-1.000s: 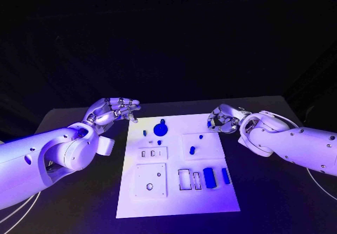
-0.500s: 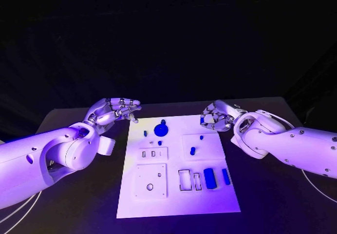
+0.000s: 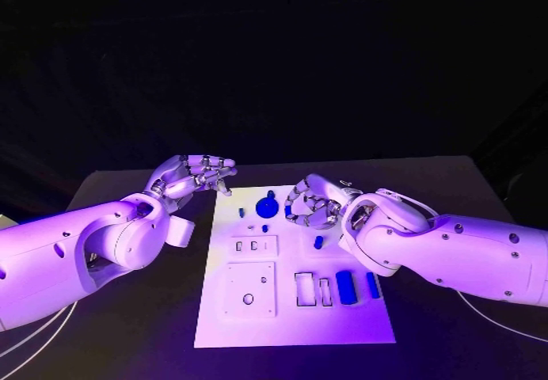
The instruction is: Assemble the parts on the task board
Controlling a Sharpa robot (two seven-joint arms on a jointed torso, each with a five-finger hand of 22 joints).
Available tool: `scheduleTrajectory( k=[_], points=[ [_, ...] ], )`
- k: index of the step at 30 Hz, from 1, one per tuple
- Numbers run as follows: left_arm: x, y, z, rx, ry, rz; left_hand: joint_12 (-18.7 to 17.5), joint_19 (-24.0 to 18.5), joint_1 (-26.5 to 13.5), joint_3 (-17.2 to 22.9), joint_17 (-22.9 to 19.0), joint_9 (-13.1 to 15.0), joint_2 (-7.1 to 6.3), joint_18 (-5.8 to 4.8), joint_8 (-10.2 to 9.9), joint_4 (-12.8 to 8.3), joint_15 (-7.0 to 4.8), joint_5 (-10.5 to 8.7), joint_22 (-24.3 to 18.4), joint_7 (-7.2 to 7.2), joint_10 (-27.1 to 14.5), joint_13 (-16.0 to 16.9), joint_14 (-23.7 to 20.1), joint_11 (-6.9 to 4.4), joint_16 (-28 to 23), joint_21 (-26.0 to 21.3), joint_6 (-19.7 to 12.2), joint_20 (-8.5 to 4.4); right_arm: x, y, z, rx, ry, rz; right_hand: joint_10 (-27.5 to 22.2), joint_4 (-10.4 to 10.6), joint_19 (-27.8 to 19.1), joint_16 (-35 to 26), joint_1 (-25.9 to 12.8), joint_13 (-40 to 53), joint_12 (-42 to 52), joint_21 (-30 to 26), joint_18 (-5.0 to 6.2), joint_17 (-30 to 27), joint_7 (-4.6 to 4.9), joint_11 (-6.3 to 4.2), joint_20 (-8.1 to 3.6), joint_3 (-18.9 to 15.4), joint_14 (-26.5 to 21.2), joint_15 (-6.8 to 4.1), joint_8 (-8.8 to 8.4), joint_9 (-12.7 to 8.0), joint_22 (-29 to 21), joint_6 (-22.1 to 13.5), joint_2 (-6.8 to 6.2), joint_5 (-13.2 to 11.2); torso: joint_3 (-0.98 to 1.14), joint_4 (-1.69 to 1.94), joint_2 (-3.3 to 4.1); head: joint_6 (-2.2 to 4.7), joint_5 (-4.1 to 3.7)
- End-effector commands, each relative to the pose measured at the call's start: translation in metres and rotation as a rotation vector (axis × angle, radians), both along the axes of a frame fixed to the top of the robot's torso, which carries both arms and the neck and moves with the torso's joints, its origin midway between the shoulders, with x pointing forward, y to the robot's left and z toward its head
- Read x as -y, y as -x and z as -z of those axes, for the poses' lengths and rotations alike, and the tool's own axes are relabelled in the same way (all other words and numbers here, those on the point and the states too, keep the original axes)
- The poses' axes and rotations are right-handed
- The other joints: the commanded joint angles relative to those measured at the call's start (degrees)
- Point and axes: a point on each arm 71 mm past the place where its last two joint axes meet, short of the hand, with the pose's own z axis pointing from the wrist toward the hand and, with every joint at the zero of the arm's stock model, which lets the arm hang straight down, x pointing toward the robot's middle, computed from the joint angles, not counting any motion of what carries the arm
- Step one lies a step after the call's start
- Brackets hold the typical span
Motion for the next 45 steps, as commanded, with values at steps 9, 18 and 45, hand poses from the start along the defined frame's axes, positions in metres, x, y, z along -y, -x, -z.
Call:
scheduleTrajectory(
  k=[9, 18, 45],
  points=[
    [0.006, 0.001, -0.001, 0.005, 0.006, 0.038, 0.26, -0.61, 0.69, 0.46, -0.17, 0.02, 0.02, 0.62, 0.12, -0.29, -0.04, -0.15, 0.27, -0.05, -0.11, -0.09, -0.33, 0.39, 0.27, 0.59, -0.34, 0.04, -0.034, 0.02, 0.024, 0.0, 0.069, -0.036, 4.18, -0.08, 6.0, 0.31, -0.45, 13.12, 0.15, 0.25, -0.82, 15.05, -0.13, -0.36, -0.4, 0.36, 6.18, -0.27, 0.34, 0.13, 15.08, 0.36, 0.17, -0.17, 0.04, -0.1, 0.02, -1.49, 0.81],
    [0.008, 0.002, -0.001, 0.005, 0.002, 0.05, 0.26, -0.79, 0.8, 0.54, -0.26, 0.02, 0.0, 0.62, 0.12, -0.46, -0.04, -0.14, 0.47, -0.04, -0.14, -0.1, -0.41, 0.39, 0.28, 0.86, -0.37, 0.04, -0.052, 0.025, 0.038, -0.006, 0.093, -0.057, 4.18, -0.08, 6.0, 0.31, -0.59, 13.11, 0.14, 0.25, -0.82, 15.05, -0.12, -0.35, -0.39, 0.36, 6.18, -0.26, 0.36, 0.14, 15.08, 0.34, 0.03, -0.26, -0.02, -0.03, 0.05, -1.95, 1.05],
    [0.009, 0.002, -0.001, 0.001, 0.0, 0.057, 0.28, -1.14, 0.9, 0.73, -0.43, 0.02, 0.1, 0.62, 0.15, -0.66, -0.03, -0.13, 0.85, -0.01, -0.14, -0.1, -0.49, 0.41, 0.32, 1.35, -0.36, 0.05, -0.068, 0.024, 0.056, 0.006, 0.145, -0.054, 4.06, 0.17, 6.0, 0.31, -2.0, 13.0, -0.03, 0.25, -0.82, 15.05, 0.03, -0.24, -0.3, 0.29, 6.18, -0.12, 0.28, 0.1, 15.08, -0.14, -1.07, -0.81, 0.01, 0.03, 0.03, -2.42, 1.91]
  ],
)
